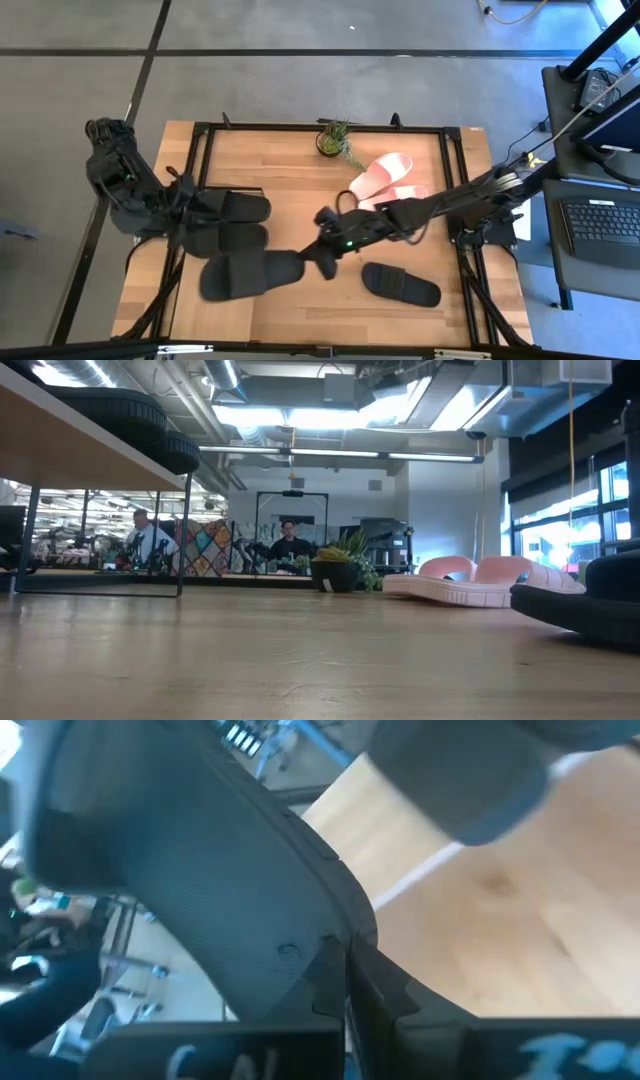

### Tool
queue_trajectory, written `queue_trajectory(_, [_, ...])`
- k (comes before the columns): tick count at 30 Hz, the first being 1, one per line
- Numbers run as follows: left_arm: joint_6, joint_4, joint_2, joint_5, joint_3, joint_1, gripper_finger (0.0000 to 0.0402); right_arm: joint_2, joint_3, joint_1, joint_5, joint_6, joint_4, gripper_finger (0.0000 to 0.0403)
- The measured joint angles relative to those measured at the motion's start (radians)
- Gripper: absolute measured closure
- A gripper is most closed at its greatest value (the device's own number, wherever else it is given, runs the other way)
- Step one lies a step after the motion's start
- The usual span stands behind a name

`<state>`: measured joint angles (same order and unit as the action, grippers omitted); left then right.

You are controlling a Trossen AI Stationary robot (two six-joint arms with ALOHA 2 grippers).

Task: Pick and place slides into the shelf
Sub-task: Put the black slipper on the shelf

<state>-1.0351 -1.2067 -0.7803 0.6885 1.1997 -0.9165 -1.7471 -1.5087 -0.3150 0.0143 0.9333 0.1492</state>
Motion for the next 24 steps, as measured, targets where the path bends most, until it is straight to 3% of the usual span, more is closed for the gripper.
queue_trajectory(6, [0.000,-0.046,0.077,0.000,0.000,0.000,0.0227,-0.184,-0.229,0.018,-0.088,-0.048,0.051,0.0397])
queue_trajectory(13, [0.025,-0.042,0.118,-0.004,0.000,0.000,0.0227,-0.351,-0.491,0.040,-0.087,-0.003,0.251,0.0397])
queue_trajectory(18, [0.026,-0.042,0.122,-0.040,0.000,0.000,0.0227,-0.438,-0.596,0.040,-0.081,0.086,0.341,0.0398])
queue_trajectory(24, [0.047,-0.042,0.122,-0.082,0.000,0.000,0.0227,-0.493,-0.615,0.032,-0.046,0.194,0.322,0.0399])
